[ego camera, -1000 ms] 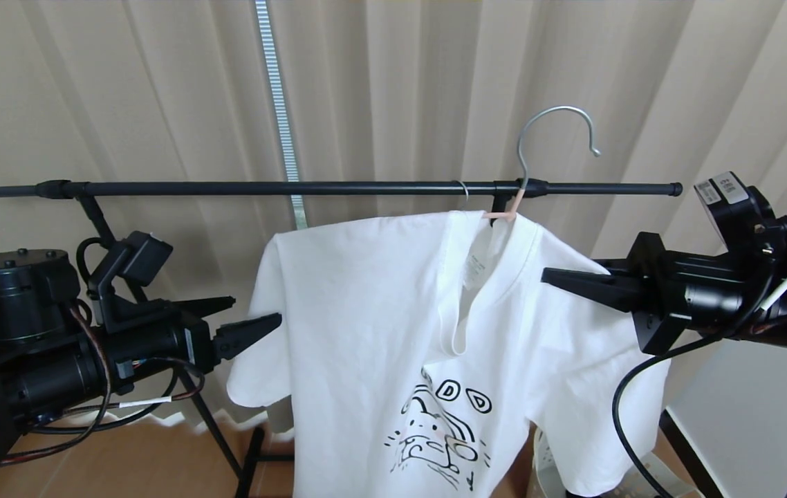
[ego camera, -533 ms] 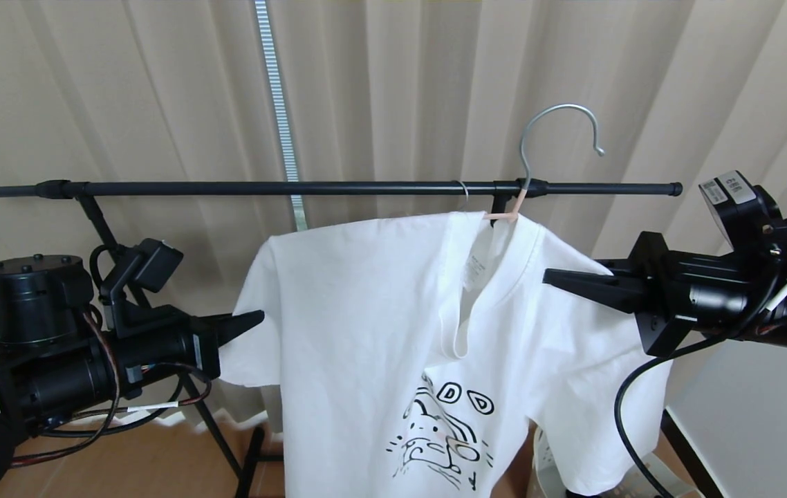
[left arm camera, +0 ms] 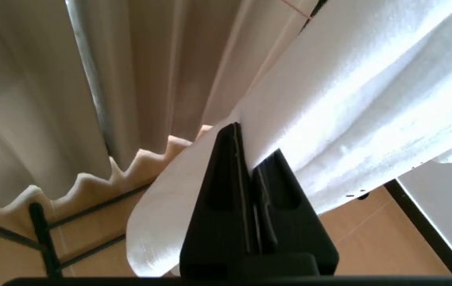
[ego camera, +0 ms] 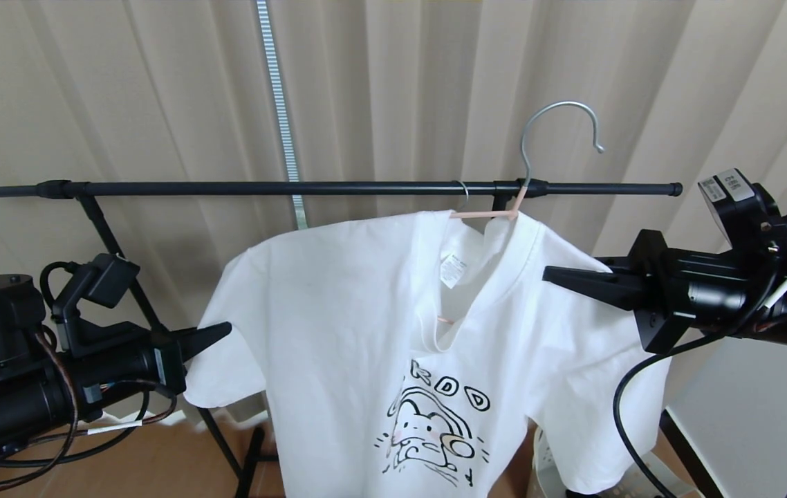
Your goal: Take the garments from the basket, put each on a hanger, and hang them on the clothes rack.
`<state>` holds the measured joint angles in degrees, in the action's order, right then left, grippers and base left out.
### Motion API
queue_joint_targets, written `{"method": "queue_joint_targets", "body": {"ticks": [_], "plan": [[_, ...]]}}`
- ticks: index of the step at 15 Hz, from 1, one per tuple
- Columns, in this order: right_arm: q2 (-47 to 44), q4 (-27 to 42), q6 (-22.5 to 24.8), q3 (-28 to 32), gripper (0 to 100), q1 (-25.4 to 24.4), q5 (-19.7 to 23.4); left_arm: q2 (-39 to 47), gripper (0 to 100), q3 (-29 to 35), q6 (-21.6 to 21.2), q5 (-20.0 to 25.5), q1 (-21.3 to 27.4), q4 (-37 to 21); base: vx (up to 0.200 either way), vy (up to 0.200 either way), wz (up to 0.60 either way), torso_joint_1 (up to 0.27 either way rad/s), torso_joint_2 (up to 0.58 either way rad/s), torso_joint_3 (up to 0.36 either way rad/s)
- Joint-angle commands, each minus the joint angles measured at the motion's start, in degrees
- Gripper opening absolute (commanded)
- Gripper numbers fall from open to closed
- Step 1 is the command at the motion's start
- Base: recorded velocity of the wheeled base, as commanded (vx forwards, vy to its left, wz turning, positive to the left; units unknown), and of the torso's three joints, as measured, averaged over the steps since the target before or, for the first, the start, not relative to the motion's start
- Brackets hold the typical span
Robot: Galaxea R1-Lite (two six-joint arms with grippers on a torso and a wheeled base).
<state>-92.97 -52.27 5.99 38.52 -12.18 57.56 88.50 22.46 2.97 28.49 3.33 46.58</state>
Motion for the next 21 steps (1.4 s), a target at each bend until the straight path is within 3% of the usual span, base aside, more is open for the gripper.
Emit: {"method": "queue_joint_targets", "body": {"ticks": [1, 18, 19, 21], "plan": [[-0.2, 0.0, 0.0, 0.1, 0, 0.1, 0.0, -0.6, 0, -1.0, 0.1, 0.0, -1.0, 0.0, 0.000, 0.000, 0.00, 0.000, 0.00, 0.000], [-0.4, 0.0, 0.0, 0.3, 0, 0.7, 0.0, -0.7, 0, -2.2, 2.0, -0.3, -1.1, -0.1, 0.000, 0.000, 0.00, 0.000, 0.00, 0.000], [-0.5, 0.0, 0.1, 0.2, 0, 0.7, 0.0, -0.8, 100, -2.2, 2.1, -0.3, -1.0, -0.1, 0.000, 0.000, 0.00, 0.000, 0.00, 0.000], [-0.5, 0.0, 0.1, 0.2, 0, 0.7, 0.0, -1.3, 100, -2.4, 2.1, 0.0, -1.0, -0.1, 0.000, 0.000, 0.00, 0.000, 0.00, 0.000]]}}
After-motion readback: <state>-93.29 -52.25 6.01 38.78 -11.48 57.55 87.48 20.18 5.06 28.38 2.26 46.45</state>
